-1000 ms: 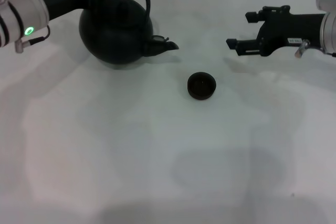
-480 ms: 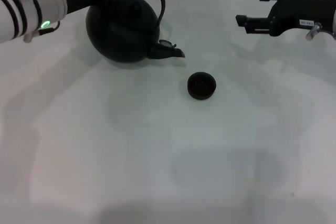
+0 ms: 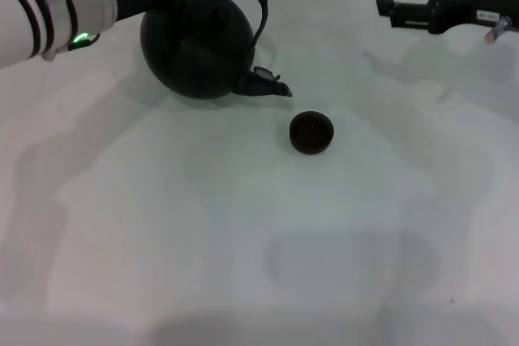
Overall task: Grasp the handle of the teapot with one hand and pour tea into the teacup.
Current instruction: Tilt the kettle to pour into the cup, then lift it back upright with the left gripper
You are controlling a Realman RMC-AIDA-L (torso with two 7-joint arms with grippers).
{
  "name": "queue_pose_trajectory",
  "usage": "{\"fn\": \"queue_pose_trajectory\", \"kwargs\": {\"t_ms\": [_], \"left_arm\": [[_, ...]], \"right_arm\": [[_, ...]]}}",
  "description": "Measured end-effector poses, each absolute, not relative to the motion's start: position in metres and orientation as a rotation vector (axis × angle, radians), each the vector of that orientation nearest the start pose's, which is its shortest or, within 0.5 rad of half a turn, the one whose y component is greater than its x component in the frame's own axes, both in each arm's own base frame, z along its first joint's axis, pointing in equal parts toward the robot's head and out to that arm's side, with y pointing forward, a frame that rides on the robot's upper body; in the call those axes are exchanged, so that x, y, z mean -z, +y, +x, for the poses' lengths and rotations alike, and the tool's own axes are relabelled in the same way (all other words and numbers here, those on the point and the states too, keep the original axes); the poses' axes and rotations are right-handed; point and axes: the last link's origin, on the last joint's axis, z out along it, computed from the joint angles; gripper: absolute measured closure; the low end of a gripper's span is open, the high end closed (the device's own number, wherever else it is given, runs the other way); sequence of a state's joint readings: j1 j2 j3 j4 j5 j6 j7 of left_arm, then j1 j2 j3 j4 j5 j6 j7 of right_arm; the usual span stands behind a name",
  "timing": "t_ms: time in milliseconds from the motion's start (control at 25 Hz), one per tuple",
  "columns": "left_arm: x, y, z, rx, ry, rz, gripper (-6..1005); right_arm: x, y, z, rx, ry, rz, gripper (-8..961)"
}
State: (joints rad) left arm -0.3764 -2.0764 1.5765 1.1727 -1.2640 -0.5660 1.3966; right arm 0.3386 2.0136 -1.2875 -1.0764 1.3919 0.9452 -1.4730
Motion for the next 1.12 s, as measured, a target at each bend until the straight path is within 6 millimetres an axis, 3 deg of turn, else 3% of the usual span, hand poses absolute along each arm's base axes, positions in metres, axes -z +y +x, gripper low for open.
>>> {"fn": "queue_pose_trajectory", "kwargs": {"t_ms": [320,1120], "left_arm": [[0.028,0.391,-0.182,0.208,-0.248,-2.344,858],[0.038,0.395,-0.161,0.116,-0.149,-2.378,863]], "right_arm": [[-0.038,0.377,0.252,-0.444,0.575,-2.341,112],[-0.036,0.380,0.256,-0.456,0.606,-2.328,112]]}}
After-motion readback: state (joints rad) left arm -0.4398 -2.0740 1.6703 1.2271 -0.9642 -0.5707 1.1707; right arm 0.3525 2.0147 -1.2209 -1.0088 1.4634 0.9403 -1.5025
